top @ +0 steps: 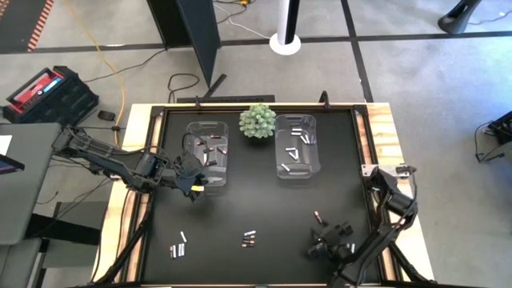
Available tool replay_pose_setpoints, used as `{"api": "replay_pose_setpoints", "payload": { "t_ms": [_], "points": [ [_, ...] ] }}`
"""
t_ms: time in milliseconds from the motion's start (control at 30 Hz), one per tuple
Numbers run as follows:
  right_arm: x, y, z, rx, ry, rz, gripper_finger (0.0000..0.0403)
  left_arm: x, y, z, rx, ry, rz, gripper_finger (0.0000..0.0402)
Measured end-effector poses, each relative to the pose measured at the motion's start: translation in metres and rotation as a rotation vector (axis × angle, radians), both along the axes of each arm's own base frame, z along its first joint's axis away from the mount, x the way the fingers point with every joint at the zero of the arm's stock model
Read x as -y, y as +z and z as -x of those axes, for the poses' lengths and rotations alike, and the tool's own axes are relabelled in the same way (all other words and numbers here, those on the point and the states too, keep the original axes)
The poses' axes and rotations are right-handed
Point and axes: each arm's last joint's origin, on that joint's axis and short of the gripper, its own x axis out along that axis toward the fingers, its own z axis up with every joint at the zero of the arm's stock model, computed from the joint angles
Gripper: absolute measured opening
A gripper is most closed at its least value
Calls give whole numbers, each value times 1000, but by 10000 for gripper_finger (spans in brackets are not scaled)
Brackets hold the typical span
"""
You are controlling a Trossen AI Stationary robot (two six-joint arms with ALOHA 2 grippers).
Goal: Sort batteries
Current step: Put the black-brown battery into the left transparent bin, then put the white-blue battery into the right transparent bin
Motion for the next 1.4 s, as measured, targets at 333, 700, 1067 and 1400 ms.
{"api": "replay_pose_setpoints", "payload": {
  "t_ms": [333,700,1067,1400],
  "points": [
    [7,-21,-9,65,50,92,175,0,0,0,29,95,79,112],
    [6,-23,-15,46,169,145,11,0,0,0,57,183,145,112],
    [8,12,-22,20,239,136,6,0,0,0,59,189,149,112],
    [9,28,-24,18,231,88,11,0,0,0,59,189,148,112]
  ]
}}
